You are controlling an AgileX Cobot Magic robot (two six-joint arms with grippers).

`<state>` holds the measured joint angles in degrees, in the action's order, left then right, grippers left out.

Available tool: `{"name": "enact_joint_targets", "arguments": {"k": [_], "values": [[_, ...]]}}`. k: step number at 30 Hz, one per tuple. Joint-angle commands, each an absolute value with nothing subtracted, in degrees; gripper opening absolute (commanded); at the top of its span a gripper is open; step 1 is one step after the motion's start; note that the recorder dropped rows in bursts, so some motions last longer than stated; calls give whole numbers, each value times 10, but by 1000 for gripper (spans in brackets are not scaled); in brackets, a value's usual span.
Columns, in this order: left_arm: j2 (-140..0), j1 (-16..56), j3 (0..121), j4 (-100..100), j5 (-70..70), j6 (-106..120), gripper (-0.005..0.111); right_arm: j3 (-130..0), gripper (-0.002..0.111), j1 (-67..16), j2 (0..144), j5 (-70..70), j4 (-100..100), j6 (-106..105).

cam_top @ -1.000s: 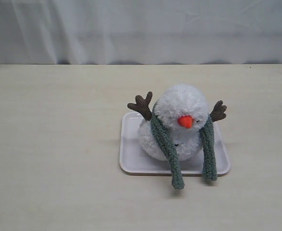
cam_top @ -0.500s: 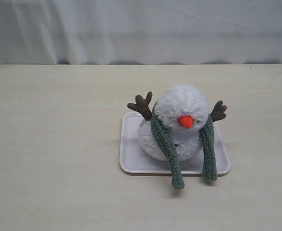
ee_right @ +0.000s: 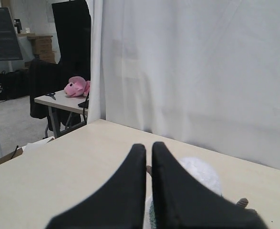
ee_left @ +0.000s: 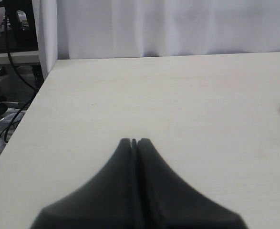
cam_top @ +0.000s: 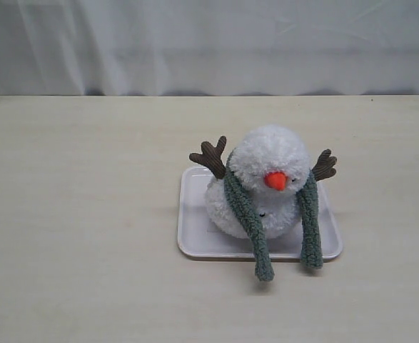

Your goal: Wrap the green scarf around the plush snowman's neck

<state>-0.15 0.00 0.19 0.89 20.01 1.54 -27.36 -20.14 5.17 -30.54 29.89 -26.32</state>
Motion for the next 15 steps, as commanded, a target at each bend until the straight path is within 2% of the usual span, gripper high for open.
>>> {"name": "enact_joint_targets", "arguments": {"k": [1, 15], "values": [[0, 0, 0, 8, 193, 14, 0, -272, 4, -201, 49, -299, 300, -261], [0, 0, 0, 8, 191, 14, 0, -272, 4, -201, 49, -299, 300, -261]]}}
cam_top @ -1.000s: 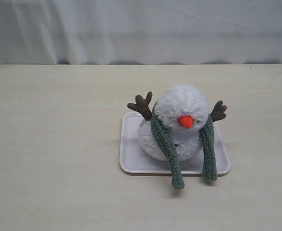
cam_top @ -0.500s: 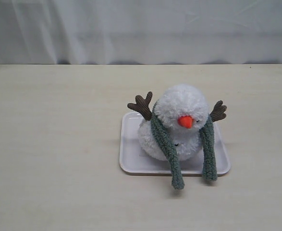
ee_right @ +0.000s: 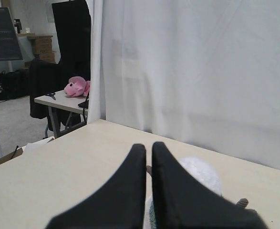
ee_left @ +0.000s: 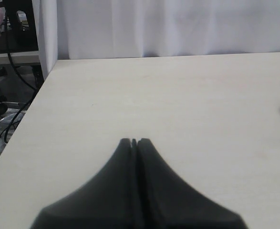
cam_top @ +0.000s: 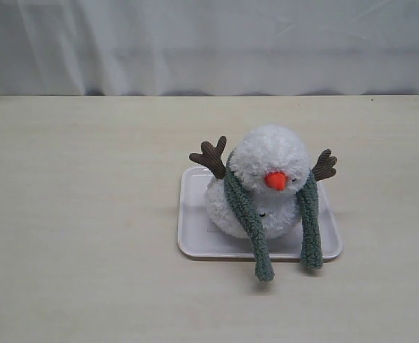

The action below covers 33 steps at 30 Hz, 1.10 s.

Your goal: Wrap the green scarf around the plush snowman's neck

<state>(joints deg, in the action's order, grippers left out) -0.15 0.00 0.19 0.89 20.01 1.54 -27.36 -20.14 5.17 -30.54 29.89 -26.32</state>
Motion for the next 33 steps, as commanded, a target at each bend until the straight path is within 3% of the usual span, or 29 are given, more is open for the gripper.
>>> {"name": "enact_joint_targets", "arguments": {"k": [1, 13, 25, 33], "values": [[0, 0, 0, 8, 191, 14, 0, -272, 4, -201, 49, -299, 300, -261], [0, 0, 0, 8, 191, 14, 0, -272, 4, -191, 0, -295, 119, -261], [0, 0, 0, 8, 194, 14, 0, -272, 4, 1, 0, -285, -75, -261], [0, 0, 0, 8, 194, 14, 0, -272, 4, 2, 0, -285, -77, -261]]}}
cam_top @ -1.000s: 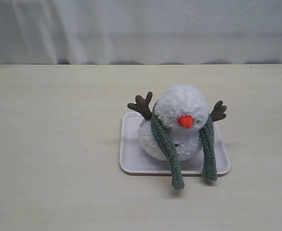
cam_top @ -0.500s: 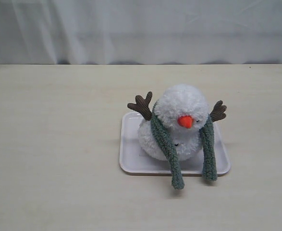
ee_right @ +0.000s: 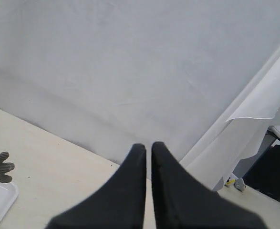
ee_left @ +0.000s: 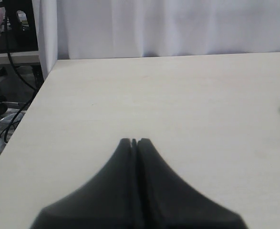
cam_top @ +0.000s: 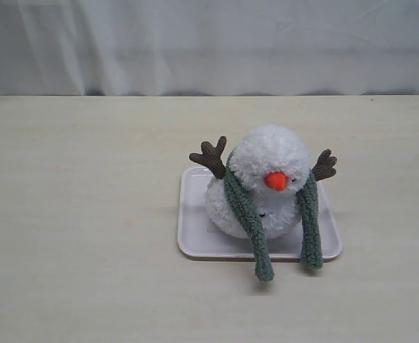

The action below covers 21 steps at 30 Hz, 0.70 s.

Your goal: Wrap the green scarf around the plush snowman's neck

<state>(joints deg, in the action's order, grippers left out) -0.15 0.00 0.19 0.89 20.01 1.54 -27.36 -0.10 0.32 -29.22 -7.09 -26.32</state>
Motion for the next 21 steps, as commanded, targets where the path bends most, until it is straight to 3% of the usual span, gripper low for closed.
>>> {"name": "enact_joint_targets", "arguments": {"k": [1, 16, 21], "values": [[0, 0, 0, 8, 194, 14, 0, -272, 4, 2, 0, -285, -77, -261], [0, 0, 0, 8, 192, 14, 0, -272, 4, 2, 0, -283, -77, -261], [0, 0, 0, 8, 192, 14, 0, -272, 4, 2, 0, -195, -39, -261]]}}
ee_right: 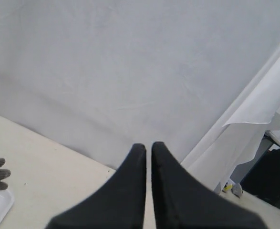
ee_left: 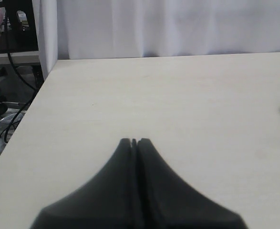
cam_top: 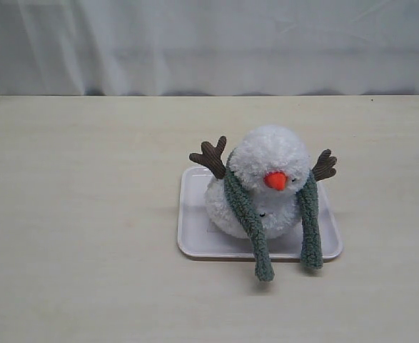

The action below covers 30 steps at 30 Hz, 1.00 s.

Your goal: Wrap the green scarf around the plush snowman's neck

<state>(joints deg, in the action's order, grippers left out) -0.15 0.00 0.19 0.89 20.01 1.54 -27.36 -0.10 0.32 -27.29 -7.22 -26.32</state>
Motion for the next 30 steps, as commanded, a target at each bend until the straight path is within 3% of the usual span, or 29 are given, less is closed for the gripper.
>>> {"name": "enact_joint_targets", "arguments": {"k": [1, 10, 30], "values": [[0, 0, 0, 8, 192, 14, 0, -272, 4, 2, 0, -166, -16, -261], [0, 0, 0, 8, 192, 14, 0, -248, 4, 3, 0, 49, 21, -261], [0, 0, 0, 8, 195, 14, 0, -50, 4, 3, 0, 40, 21, -261]]}}
